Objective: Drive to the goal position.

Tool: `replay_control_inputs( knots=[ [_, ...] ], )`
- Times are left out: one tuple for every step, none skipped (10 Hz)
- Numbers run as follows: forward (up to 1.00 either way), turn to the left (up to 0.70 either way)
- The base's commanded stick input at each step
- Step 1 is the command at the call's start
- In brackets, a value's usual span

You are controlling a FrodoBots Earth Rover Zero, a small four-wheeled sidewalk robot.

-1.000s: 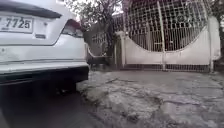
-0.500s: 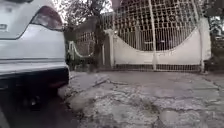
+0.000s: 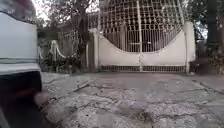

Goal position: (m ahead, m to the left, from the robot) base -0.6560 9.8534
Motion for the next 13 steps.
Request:
replay_control_inputs(
  knots=[
    [0.29,0.0],
    [0.13,0.0],
    [0.0,0.0],
    [0.0,0.0],
    [0.0,0.0],
    [0.0,0.0],
    [0.0,0.0],
    [0.0,0.0],
    [0.0,0.0],
    [0.0,0.0],
    [0.0,0.0],
    [0.0,0.02],
    [0.0,0.23]
  ],
)
